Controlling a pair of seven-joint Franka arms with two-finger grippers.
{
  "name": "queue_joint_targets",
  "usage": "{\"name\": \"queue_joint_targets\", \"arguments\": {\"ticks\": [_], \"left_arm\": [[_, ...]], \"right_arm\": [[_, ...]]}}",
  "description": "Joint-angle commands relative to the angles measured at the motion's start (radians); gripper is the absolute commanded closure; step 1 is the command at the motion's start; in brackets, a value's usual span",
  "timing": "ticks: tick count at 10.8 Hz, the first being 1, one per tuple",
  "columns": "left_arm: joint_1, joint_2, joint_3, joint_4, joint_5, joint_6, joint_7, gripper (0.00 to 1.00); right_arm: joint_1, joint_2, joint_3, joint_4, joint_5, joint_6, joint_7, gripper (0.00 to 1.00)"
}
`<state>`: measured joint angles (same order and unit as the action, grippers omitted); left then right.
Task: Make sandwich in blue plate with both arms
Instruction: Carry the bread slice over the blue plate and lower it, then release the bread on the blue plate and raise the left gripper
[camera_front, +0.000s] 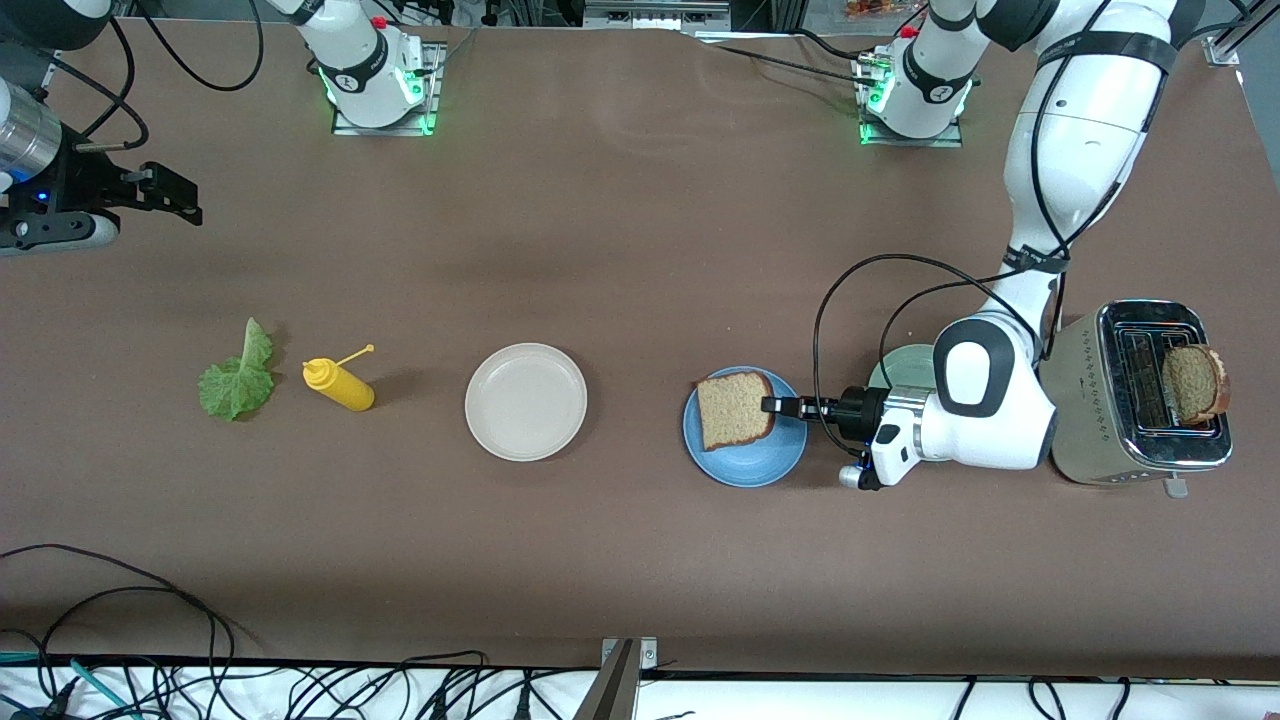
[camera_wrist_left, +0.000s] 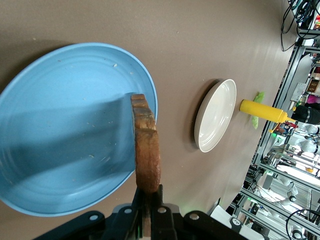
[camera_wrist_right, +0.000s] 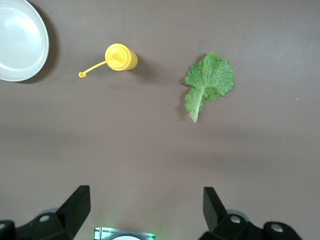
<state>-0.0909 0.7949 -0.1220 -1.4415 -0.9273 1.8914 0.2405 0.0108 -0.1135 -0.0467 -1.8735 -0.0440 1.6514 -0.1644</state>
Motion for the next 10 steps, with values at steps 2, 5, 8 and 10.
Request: {"name": "queue_joint_targets", "arguments": {"ticks": [2, 5, 8, 10], "left_arm": [[0.008, 0.006, 0.005, -0.013, -0.021, 0.011, 0.028, 0.0], [0.049, -0.003, 0.005, -0.002, -0.016, -0.001, 0.023, 0.0], [0.167, -0.006, 0.005, 0.01, 0.039, -0.097, 0.149, 0.0], [0.163, -0.083, 0.007, 0.01, 0.282, -0.094, 0.131, 0.0]], "right_arm": [[0.002, 0.005, -0.005, 0.022, 0.013, -0.021, -0.014, 0.0], [0.002, 0.005, -0.005, 0.02, 0.013, -0.021, -0.014, 0.0], [0.002, 0.005, -0.005, 0.02, 0.013, -0.021, -0.014, 0.0], [0.002, 0.005, -0.005, 0.02, 0.013, -0.021, -0.014, 0.0]]}}
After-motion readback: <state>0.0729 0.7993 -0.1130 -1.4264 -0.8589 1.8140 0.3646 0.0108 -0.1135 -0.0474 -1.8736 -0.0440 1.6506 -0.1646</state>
